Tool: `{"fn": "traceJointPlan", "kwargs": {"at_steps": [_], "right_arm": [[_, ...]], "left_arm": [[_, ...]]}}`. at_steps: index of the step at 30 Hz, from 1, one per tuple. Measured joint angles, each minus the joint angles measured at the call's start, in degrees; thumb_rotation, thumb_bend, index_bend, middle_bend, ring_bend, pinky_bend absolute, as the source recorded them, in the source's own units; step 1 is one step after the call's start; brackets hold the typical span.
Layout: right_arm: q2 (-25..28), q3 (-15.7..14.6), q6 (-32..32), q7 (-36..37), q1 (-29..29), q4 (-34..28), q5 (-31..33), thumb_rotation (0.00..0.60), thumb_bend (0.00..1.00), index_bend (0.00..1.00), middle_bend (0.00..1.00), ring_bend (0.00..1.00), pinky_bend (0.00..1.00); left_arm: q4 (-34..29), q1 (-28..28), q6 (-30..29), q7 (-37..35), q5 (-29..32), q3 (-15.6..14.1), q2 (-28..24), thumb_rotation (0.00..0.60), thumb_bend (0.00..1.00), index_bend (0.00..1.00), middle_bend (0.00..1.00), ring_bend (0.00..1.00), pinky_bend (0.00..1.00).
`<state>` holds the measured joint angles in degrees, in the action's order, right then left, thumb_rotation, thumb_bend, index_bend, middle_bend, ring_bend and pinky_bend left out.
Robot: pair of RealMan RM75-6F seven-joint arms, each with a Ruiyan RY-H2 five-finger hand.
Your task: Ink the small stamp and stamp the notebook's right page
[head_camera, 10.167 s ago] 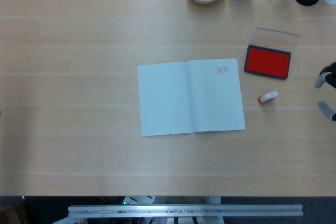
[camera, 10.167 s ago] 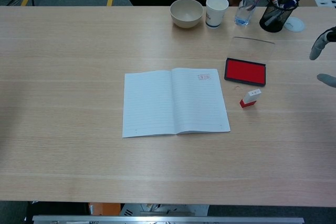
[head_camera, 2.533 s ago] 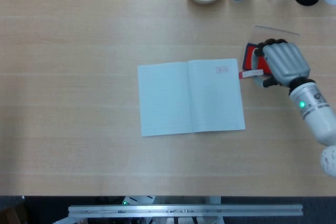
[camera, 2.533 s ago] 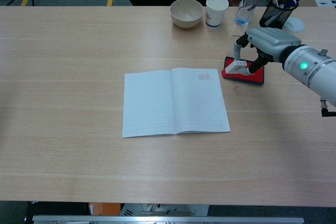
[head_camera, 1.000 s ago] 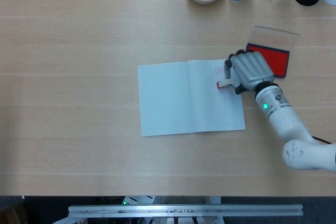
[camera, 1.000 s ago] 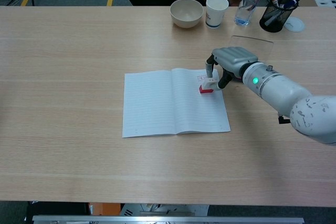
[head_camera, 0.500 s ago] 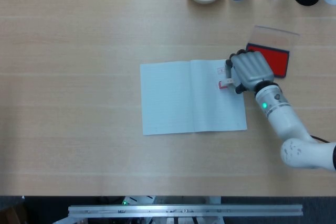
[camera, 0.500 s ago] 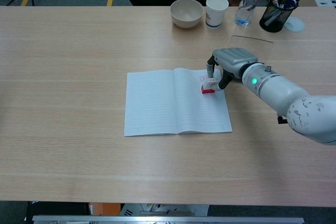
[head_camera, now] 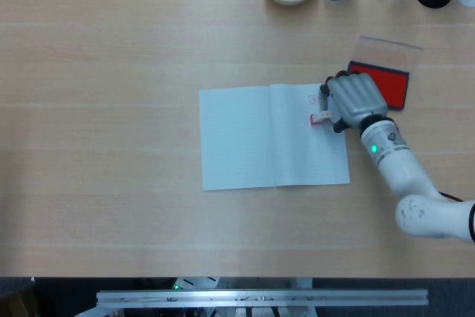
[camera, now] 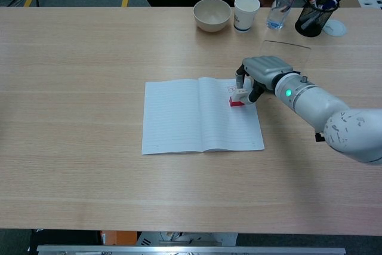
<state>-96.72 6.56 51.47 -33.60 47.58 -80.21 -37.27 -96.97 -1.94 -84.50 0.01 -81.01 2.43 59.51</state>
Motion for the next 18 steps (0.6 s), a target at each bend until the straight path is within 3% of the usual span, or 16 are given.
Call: {"fn": "traceJointPlan", "kwargs": {"at_steps": [8,18], "right_arm": [[1.98,0.37,1.01,0.91,-0.56,-3.01,-1.10,0.600,0.29,0.62,0.40,0.24,0.24],[8.36,0.41,2.03,3.81,-2.63,-10.04,-2.97,0.600,0.29,0.62,0.40,0.24,0.24]], "left_arm": [[-0.13,0.04,-0.14,-0.04,-0.22,0.00,-0.07,0.600,0.26,0.13,0.13,0.11,0.08],[-0.47,-0.08,-0.07,0.29,-0.28,0.08,-0.11,0.600,0.26,0.13,0.13,0.11,0.08]]}}
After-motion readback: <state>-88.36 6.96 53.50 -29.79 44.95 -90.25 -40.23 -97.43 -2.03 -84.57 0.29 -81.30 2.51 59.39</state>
